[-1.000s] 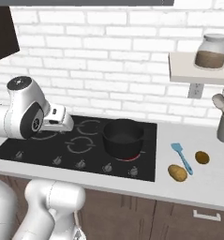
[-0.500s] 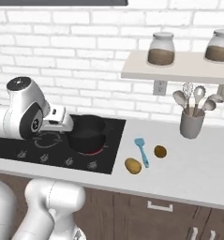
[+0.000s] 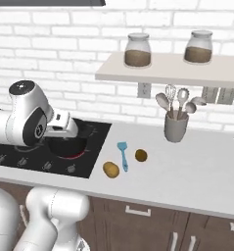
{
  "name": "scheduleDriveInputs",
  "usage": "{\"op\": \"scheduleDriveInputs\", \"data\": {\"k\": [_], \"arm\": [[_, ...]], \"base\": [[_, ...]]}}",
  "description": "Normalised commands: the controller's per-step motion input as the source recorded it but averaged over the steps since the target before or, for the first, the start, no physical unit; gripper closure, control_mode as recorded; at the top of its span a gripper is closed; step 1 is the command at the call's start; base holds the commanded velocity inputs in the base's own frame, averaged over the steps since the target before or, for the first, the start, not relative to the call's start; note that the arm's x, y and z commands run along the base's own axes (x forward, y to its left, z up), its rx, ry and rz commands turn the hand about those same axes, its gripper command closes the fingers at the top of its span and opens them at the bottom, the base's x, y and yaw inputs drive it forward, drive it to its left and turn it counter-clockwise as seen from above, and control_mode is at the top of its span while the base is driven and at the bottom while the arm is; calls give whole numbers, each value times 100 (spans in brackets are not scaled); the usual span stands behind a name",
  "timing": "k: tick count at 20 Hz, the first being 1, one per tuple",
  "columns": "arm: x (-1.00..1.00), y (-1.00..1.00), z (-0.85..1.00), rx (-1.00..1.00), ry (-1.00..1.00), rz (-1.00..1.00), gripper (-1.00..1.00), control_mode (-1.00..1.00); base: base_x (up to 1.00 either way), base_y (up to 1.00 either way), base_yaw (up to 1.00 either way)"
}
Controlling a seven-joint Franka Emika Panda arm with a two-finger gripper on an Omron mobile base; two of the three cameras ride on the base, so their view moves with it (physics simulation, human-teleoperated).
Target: Put the potato and avocado in the pot. Retrieve the spatula and lightly stir the vegetables in the pot.
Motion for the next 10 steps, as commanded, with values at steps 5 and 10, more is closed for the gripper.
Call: {"op": "scheduleDriveInputs", "data": {"k": [5,10], "arm": [[0,0,0,0,0,0,-100,100],[0,0,0,0,0,0,-100,100]], "base": [[32,-38,0],[69,-32,0]]}}
